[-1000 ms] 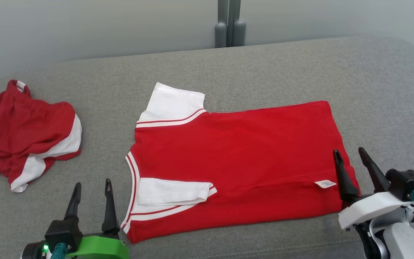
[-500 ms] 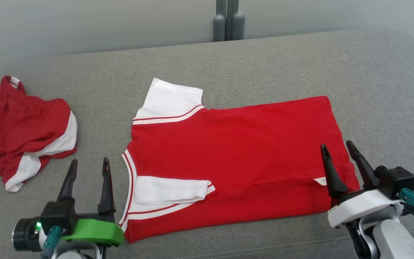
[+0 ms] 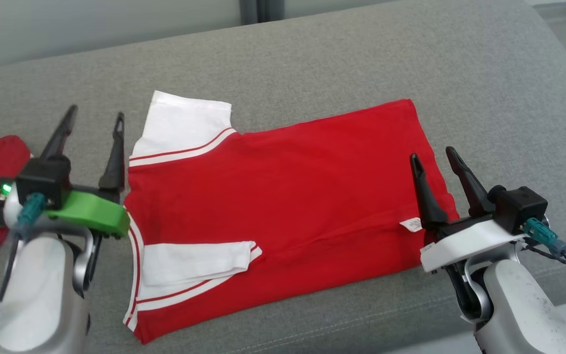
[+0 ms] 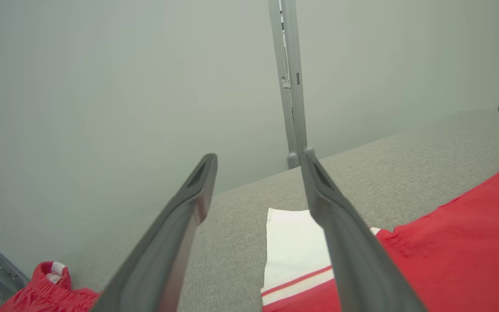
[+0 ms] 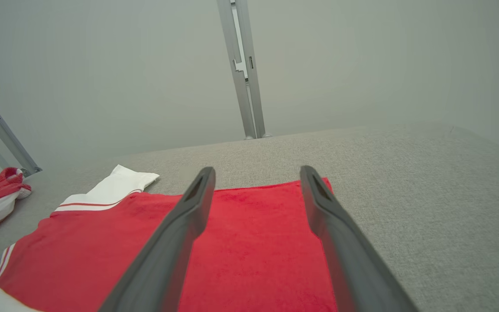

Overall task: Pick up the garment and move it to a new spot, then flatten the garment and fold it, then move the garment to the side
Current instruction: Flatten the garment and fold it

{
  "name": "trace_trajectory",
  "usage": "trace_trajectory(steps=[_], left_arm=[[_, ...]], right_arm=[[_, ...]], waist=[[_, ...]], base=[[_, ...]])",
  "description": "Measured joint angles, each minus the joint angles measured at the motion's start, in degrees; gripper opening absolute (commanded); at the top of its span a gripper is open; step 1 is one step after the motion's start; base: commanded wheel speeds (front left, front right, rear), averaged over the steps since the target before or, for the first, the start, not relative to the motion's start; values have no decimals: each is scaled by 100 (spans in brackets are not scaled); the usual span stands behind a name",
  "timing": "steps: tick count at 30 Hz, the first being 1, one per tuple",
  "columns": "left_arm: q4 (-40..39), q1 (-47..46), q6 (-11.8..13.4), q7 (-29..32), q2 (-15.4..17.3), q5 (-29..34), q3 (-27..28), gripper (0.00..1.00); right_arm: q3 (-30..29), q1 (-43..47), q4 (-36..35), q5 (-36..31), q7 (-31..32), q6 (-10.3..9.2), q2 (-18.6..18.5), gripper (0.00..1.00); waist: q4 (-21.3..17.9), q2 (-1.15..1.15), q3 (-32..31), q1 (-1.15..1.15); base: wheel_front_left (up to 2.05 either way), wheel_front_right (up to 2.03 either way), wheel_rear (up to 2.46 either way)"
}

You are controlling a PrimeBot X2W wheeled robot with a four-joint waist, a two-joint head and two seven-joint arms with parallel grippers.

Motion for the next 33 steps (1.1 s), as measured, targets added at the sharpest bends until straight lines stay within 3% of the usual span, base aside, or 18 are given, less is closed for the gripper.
trace_trajectory(steps=[9,18,23,33], left_arm=[[665,-1249,-80,510,624,-649,-176,100],[1385,-2242,-85,1182,1362,-1906,-1213,100],[1715,-2564,-85,1422,1660,-2291,-1681,100],[2471,-2922,-86,1622,1982,-3034,-2409,100]], right_arm=[[10,-270,-42,-2,0,0,189,100],[60,-686,-131,-2,0,0,305,100],[110,-957,-114,7,0,0,332,100],[233,-1769,569,12,0,0,375,100]], waist=[[-462,0,547,0],[-805,0,1107,0],[-935,0,1333,1],[-1219,0,1681,0]], base=[[0,0,0],[0,0,0],[0,0,0],[0,0,0]])
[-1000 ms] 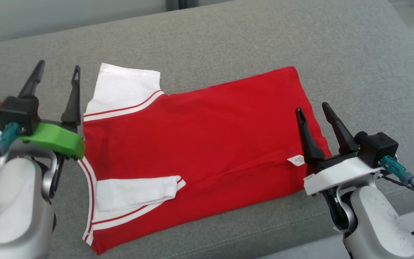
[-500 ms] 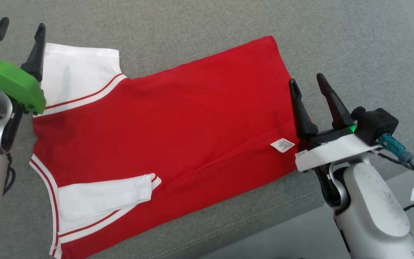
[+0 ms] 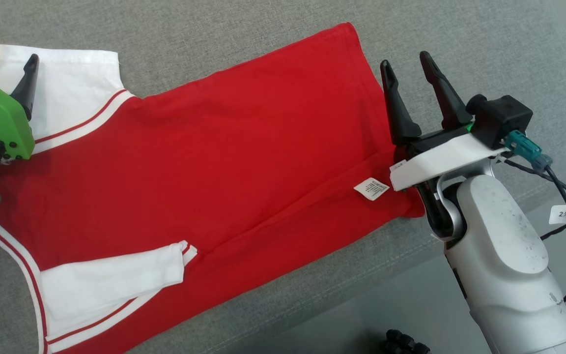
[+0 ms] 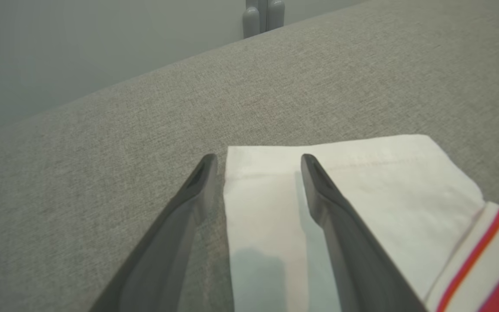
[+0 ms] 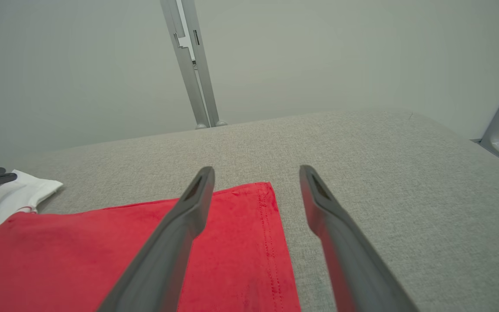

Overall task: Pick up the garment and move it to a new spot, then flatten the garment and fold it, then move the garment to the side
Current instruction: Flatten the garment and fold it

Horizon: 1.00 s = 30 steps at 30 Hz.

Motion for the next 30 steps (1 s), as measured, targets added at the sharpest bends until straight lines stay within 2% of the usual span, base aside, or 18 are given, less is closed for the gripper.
trace_trajectory(steps=[15,16,17,18,22,30], left_arm=[[651,-554,0,-133,191,-486,-602,100],[675,-591,0,-97,192,-547,-647,88],[698,-621,0,-82,196,-567,-700,33],[709,-649,0,-55,197,-576,-750,0],[704,-753,0,-37,189,-667,-966,0],[692,-942,0,-205,205,-822,-1291,0]], right_arm=[[146,-246,247,67,0,0,58,100],[146,-257,256,68,0,0,58,100],[146,-270,268,67,0,0,59,100],[146,-279,281,67,0,0,59,100],[169,-357,512,56,0,0,64,100],[249,-1364,1846,68,232,0,62,100]], waist=[[-138,0,232,0],[-143,0,237,0],[-142,0,239,0],[-139,0,237,0],[-93,0,217,0],[46,0,193,-1]], base=[[0,0,0],[0,0,0],[0,0,0],[0,0,0],[0,0,0],[0,0,0]])
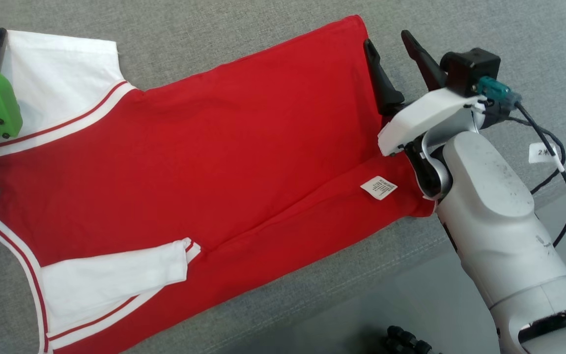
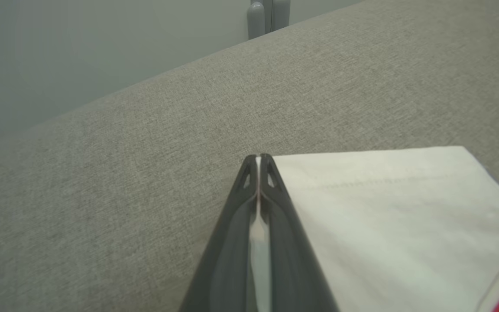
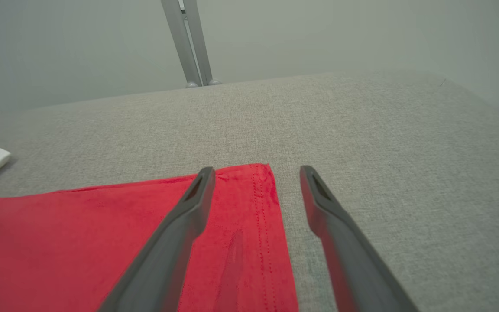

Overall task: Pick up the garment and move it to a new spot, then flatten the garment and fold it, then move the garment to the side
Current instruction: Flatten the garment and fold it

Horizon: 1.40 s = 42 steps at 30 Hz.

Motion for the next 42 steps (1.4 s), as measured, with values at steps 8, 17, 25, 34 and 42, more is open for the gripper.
trace_trajectory(steps=[8,17,25,34,42], left_arm=[[-87,-160,0,-158,-38,-134,-267,0],[-185,-366,0,-285,-116,-236,-550,0],[-192,-476,0,-400,-167,-349,-755,0],[-185,-503,0,-754,-148,-500,-902,0],[-438,-176,0,-1294,-196,-703,-976,0]], right_arm=[[33,-914,1321,140,407,0,-2,100],[78,-1691,2457,285,468,0,-1,100],[131,-2004,3103,365,397,0,2,0],[235,-2077,3230,393,-66,0,-70,0],[494,-1532,2820,765,-199,0,-246,0]], waist=[[233,0,35,0],[442,0,141,0],[589,0,212,0],[636,0,127,0],[765,0,-160,0]], base=[[0,0,0],[0,0,0],[0,0,0],[0,0,0],[0,0,0]])
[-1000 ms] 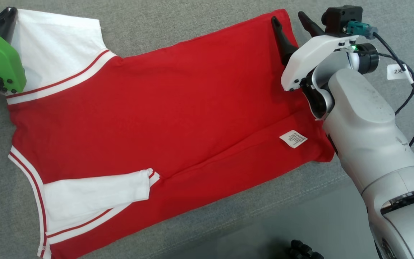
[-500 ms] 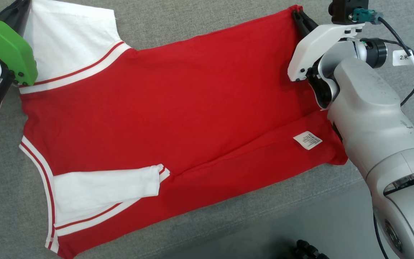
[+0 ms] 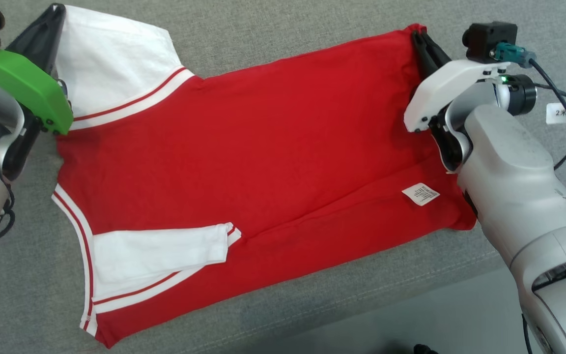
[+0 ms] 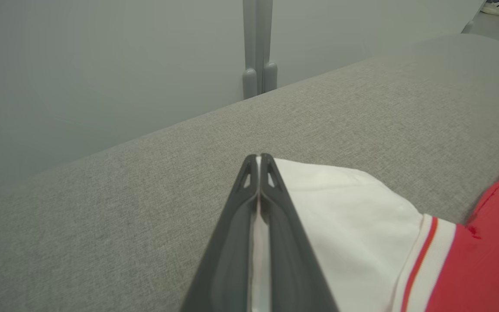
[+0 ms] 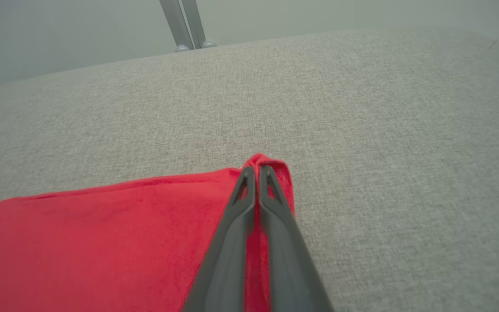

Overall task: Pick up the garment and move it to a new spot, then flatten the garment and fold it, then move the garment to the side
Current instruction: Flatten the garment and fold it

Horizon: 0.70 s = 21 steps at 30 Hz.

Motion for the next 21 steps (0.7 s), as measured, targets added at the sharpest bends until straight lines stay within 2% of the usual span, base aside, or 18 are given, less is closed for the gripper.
trace_trajectory(steps=[7,11,21], left_arm=[[-564,485,1,-370,132,-143,41,0],[-1117,906,111,-485,220,-156,102,0],[-3139,2379,829,-594,573,-156,571,0]], right_arm=[[338,577,-612,377,-31,0,-396,0],[516,960,-996,630,-33,0,-680,0],[626,1581,-1633,1117,-33,0,-1185,0]], waist=[[140,0,-253,0],[259,0,-398,0],[536,0,-685,0]], base=[[0,0,0],[0,0,0],[0,0,0]])
